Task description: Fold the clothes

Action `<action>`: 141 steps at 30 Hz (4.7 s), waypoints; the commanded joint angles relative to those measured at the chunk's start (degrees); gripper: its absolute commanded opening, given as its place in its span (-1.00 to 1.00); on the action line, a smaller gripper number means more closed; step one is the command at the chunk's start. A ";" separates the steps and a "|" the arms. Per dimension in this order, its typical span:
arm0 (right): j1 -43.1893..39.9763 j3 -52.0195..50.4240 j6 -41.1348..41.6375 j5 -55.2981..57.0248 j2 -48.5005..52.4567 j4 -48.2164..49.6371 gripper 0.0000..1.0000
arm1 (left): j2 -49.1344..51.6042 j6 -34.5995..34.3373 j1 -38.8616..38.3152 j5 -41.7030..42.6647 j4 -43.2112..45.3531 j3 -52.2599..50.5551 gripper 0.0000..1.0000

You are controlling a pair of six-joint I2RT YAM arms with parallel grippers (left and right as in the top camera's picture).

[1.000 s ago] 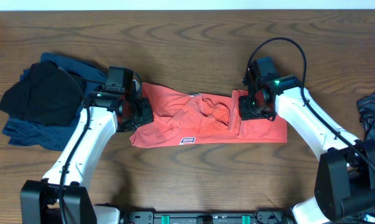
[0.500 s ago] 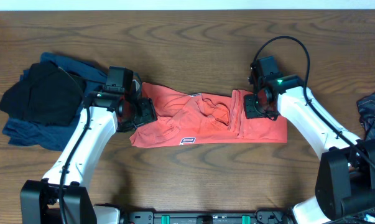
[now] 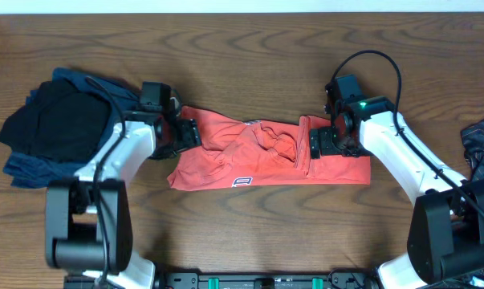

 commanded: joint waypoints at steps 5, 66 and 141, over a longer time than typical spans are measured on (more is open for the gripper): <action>-0.28 0.07 -0.74 0.61 -0.55 0.00 0.95 | 4.02 4.17 1.92 4.81 2.58 0.87 0.54; -0.22 1.77 -5.79 -8.44 13.55 8.66 -0.68 | -0.48 -0.90 -14.19 1.29 -17.16 29.75 -0.88; 11.82 15.06 -6.71 -24.50 6.97 -2.58 -0.05 | 11.37 -4.46 -6.27 5.62 -20.26 28.33 0.04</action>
